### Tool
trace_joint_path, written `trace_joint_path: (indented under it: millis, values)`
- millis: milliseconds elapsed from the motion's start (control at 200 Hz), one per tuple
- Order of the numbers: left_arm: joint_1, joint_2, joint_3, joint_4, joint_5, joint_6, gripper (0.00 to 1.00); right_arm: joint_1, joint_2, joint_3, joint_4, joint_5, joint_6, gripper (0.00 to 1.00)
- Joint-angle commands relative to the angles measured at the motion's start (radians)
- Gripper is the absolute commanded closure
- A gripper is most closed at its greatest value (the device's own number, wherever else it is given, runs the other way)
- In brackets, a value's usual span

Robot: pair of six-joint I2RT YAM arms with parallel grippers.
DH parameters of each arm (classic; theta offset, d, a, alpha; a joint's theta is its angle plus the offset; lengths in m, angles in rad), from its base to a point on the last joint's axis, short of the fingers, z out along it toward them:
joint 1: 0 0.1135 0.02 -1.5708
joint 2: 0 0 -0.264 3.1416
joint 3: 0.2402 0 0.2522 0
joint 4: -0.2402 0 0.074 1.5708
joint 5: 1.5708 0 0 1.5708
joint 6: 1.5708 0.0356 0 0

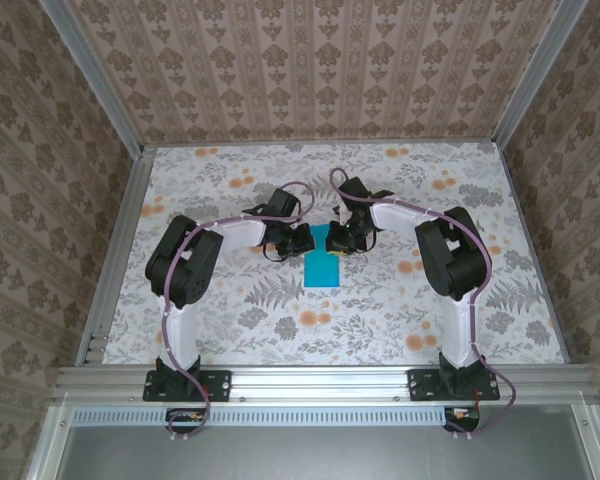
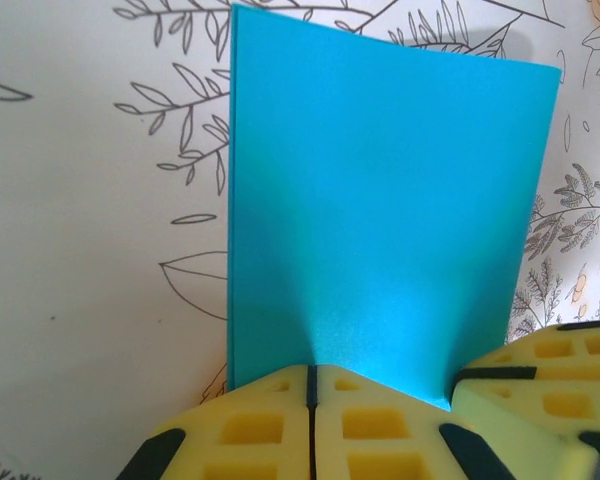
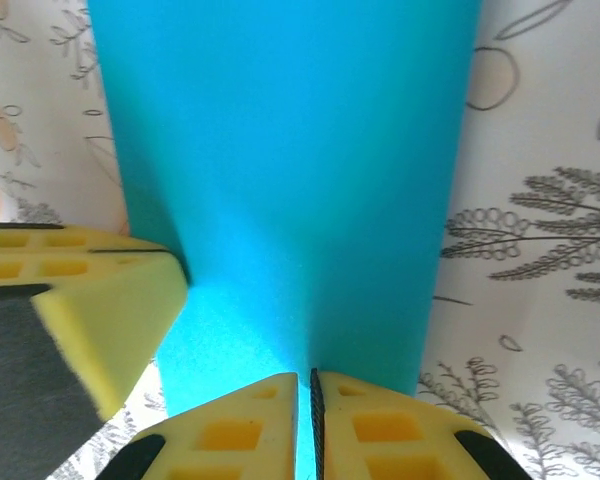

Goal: Fold a paper plane with a square sheet of paper (pick it up from the middle)

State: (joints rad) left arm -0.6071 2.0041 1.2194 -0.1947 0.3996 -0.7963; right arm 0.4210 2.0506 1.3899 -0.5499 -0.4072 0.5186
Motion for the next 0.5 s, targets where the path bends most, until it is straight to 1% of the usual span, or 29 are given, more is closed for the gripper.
trace_joint_path:
  millis: [0, 180, 270, 295, 385, 495]
  values:
    - [0.001, 0.081, -0.03, -0.16, -0.073, 0.023, 0.92, -0.011, 0.02, -0.017, -0.025, 0.052, -0.003, 0.87]
    - [0.001, 0.081, -0.023, -0.162, -0.073, 0.025, 0.92, -0.01, 0.01, 0.008, -0.036, 0.026, -0.015, 0.87]
    - [0.0, 0.082, -0.021, -0.164, -0.074, 0.027, 0.92, -0.007, -0.025, -0.015, 0.008, -0.047, -0.019, 0.87]
    - [-0.001, 0.083, -0.02, -0.163, -0.074, 0.027, 0.92, -0.004, -0.037, -0.023, 0.042, -0.068, -0.021, 0.87]
    - [-0.002, 0.085, -0.02, -0.164, -0.075, 0.026, 0.92, 0.009, -0.045, -0.029, 0.054, -0.1, -0.037, 0.87]
    - [-0.003, 0.087, -0.018, -0.164, -0.076, 0.026, 0.92, 0.009, -0.017, -0.039, 0.046, -0.084, -0.027, 0.87]
